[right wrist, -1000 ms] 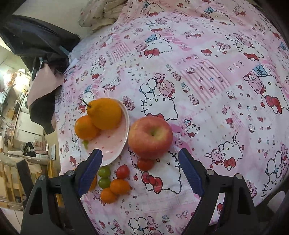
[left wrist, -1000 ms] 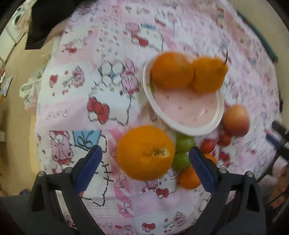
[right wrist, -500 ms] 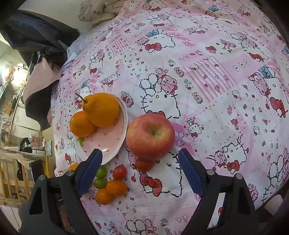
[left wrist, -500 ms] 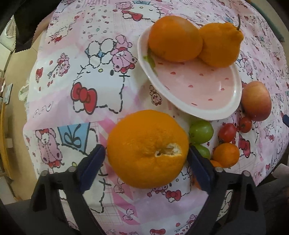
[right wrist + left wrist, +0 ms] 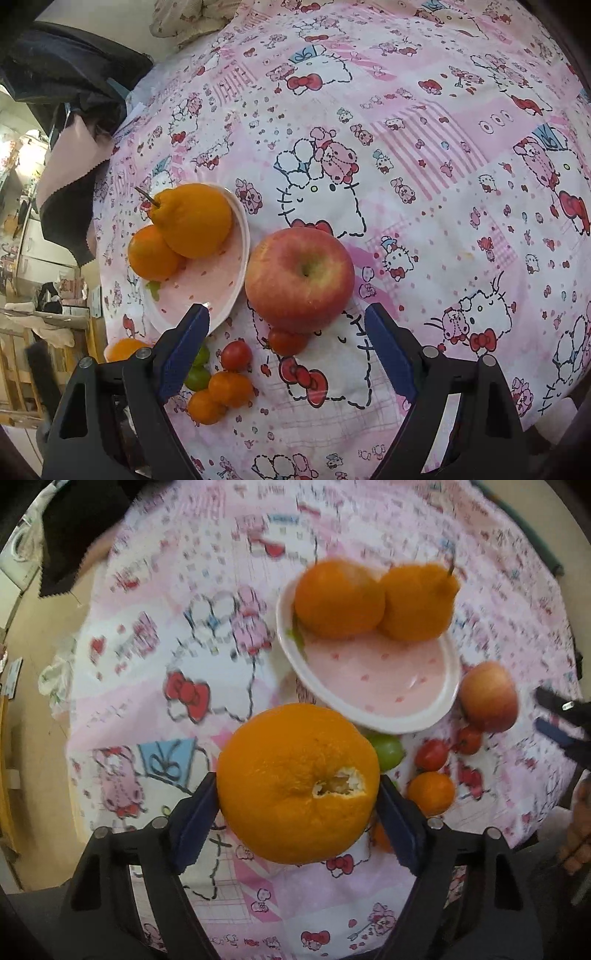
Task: Organize fruits
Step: 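Grasp the red apple with the right tool and lift it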
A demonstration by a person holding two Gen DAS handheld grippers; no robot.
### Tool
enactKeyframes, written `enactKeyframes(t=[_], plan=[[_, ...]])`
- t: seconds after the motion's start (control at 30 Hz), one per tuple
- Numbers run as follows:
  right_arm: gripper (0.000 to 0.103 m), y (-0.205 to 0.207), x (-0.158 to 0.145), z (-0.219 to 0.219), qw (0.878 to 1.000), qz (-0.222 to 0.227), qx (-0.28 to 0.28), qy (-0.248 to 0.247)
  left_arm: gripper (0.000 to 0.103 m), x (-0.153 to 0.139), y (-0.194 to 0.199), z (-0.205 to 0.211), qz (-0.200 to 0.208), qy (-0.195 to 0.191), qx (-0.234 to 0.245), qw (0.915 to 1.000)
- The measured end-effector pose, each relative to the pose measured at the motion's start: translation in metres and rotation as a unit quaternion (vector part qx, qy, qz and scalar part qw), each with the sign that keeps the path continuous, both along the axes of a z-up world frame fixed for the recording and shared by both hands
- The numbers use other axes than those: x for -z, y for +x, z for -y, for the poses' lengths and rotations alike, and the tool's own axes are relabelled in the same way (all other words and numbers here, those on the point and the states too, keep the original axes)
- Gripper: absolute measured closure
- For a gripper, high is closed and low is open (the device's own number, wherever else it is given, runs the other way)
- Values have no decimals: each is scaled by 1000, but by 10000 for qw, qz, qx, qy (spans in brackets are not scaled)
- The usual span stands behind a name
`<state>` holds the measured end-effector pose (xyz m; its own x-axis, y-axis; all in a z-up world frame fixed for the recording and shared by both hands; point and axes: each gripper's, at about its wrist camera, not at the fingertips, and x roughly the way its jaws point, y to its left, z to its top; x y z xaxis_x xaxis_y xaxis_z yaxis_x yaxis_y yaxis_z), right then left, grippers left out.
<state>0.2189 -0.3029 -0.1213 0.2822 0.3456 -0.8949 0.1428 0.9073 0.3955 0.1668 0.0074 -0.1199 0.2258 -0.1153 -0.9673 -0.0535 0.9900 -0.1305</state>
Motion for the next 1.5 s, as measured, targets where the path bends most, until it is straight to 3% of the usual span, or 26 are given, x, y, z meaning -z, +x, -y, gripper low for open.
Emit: enactKeyframes(t=[0.23, 0.5, 0.63, 1.03, 1.27, 1.5], plan=[[14, 14, 23, -10, 9990, -347, 8, -277, 24, -33, 4, -17, 457, -242, -127, 9986], [14, 28, 52, -30, 9943, -742, -318, -703, 24, -27, 7, -9, 366, -420, -38, 9984], [16, 34, 60, -31, 9939, -828, -365, -625, 24, -26, 11, -8, 345, -479, -74, 9982], [19, 27, 52, -10, 9970, -668, -299, -253, 24, -25, 17, -11, 345, -549, -182, 9977], [27, 21, 28, -5, 9988, -209, -309, -329, 24, -27, 17, -12, 386, -521, -228, 9976], [22, 27, 37, -4, 9990, -384, -157, -148, 24, -27, 13, -14, 377, -484, -256, 9978]])
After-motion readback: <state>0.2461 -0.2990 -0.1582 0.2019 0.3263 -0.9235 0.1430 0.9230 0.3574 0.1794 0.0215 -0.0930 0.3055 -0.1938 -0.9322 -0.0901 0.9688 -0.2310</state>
